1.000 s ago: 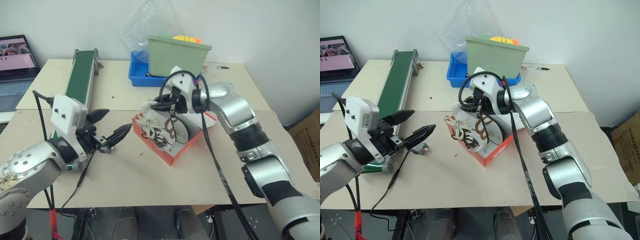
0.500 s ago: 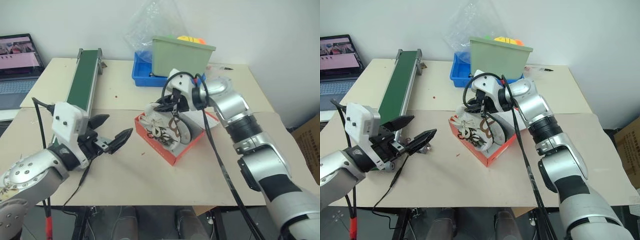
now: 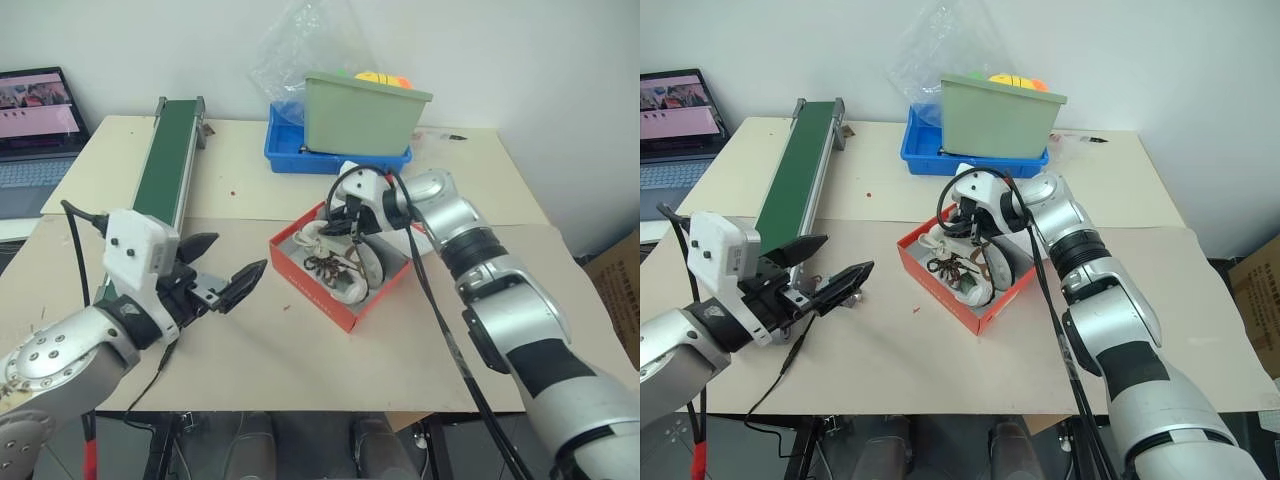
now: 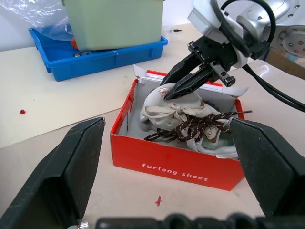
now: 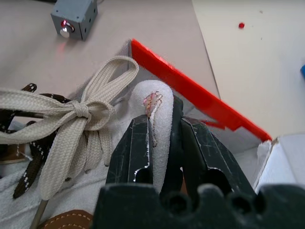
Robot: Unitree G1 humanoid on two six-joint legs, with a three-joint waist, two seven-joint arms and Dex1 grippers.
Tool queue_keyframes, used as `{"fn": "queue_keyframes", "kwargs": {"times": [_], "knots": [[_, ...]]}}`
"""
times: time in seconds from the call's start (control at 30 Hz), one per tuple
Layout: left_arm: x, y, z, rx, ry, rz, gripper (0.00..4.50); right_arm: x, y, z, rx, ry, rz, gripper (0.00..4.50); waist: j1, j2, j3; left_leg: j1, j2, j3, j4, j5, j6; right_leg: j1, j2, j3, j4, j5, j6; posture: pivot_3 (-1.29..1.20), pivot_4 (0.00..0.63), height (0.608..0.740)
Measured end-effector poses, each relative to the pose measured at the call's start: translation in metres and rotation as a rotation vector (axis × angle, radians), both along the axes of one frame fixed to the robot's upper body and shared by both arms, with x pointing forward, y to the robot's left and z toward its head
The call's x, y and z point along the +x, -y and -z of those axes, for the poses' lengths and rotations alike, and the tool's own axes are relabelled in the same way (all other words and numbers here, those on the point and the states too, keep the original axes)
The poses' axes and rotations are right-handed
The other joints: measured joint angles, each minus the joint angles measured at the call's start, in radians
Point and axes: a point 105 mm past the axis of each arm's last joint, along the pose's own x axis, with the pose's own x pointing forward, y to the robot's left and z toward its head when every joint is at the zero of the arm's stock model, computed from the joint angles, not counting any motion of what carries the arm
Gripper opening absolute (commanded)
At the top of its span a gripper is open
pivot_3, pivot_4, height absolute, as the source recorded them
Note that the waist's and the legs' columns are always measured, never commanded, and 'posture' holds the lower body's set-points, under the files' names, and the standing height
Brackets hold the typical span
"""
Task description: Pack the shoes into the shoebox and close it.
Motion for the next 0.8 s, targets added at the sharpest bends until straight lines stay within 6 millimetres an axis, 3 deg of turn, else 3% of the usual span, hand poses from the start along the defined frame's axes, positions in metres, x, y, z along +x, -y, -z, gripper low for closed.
{"fn": "queue_keyframes", "kwargs": {"times": [0.53, 0.8], "knots": [[-0.002, 0.003, -0.003, -0.002, -0.008, -0.001, 4.47, -0.003, -0.019, 0.018, -0.041, 0.005, -0.055, 0.54, -0.004, 0.0, 0.0, 0.0, 0.0, 0.0, 0.0, 0.0, 0.0, 0.0, 0.0, 0.0, 0.0, 0.0, 0.0, 0.0, 0.15, 0.74], [-0.002, 0.004, -0.004, 0.01, -0.011, 0.001, 4.47, -0.003, -0.017, 0.022, -0.031, -0.009, -0.04, 0.54, -0.003, 0.0, 0.0, 0.0, 0.0, 0.0, 0.0, 0.0, 0.0, 0.0, 0.0, 0.0, 0.001, 0.0, 0.0, 0.0, 0.15, 0.74]]}}
